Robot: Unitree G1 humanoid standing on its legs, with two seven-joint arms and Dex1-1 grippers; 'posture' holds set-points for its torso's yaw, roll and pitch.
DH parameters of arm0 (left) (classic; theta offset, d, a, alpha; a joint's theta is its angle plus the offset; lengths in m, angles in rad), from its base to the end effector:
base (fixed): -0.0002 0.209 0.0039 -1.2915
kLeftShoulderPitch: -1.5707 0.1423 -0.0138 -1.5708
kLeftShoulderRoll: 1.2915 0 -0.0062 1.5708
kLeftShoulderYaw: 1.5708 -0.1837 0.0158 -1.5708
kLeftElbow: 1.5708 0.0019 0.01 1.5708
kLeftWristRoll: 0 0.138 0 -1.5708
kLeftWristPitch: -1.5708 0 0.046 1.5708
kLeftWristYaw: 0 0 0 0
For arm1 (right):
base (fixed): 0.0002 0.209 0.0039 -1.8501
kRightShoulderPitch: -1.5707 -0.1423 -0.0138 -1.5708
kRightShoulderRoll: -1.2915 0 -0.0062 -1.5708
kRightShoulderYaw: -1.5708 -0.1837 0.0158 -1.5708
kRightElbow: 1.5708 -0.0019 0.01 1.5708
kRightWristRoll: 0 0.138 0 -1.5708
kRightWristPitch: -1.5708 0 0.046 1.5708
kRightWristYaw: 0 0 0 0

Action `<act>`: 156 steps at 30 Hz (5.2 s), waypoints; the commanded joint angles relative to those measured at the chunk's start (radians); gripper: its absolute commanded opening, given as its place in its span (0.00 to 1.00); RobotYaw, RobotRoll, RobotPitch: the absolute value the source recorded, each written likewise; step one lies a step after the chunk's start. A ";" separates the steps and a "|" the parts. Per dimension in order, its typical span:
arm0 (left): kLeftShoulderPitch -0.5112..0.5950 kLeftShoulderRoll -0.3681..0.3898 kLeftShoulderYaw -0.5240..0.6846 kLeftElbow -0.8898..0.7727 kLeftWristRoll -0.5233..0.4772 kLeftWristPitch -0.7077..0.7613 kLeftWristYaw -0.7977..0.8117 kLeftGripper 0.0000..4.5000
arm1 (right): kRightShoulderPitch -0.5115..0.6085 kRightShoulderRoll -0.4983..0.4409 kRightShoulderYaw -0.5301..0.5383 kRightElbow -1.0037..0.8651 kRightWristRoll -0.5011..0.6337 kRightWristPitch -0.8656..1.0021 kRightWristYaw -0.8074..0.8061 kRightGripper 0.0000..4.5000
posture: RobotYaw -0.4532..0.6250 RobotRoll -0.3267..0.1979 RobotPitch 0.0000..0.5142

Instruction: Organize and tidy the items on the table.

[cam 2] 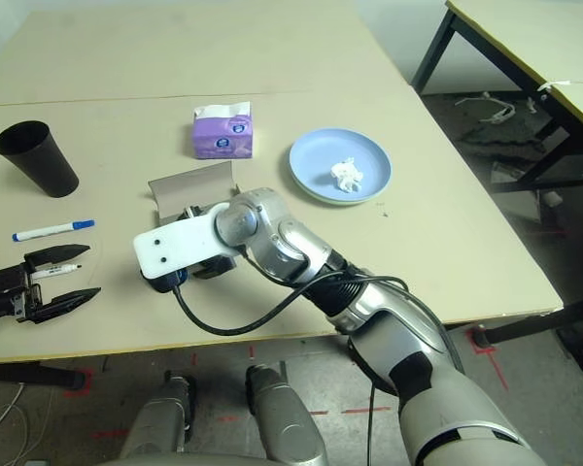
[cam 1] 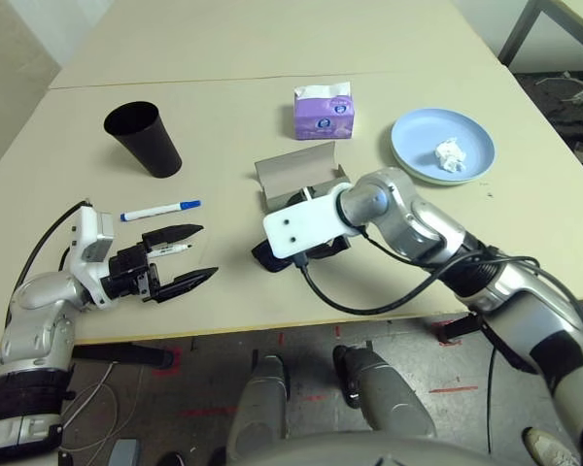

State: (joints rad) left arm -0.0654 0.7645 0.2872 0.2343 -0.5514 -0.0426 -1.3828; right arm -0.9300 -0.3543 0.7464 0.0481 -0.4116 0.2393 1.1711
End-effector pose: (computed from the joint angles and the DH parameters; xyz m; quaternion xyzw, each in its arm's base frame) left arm 0.2002 0.3454 0.1217 0.0966 0.0180 -0.4897 0.8663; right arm 0.2813 -0.0397 0.1986 -0.5961 0.0182 0.6102 0.5216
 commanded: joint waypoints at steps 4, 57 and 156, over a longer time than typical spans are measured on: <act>0.011 -0.001 0.003 -0.017 0.002 0.001 0.003 1.00 | 0.028 -0.006 -0.007 -0.044 0.003 0.029 0.042 0.54 | 0.33 0.62 0.39; 0.018 -0.005 0.005 -0.033 0.000 0.000 0.017 1.00 | 0.066 0.000 -0.021 -0.015 0.003 -0.005 0.064 0.60 | 0.34 0.62 0.39; 0.045 -0.038 0.047 -0.079 -0.033 0.053 0.105 1.00 | -0.357 -0.202 -0.710 0.279 0.488 0.387 0.067 1.00 | 0.32 0.62 0.39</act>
State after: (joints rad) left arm -0.0305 0.7293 0.3305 0.1502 -0.5932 0.0068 -1.2814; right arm -1.3256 -0.5227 0.0597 0.3737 0.0213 0.5373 1.1972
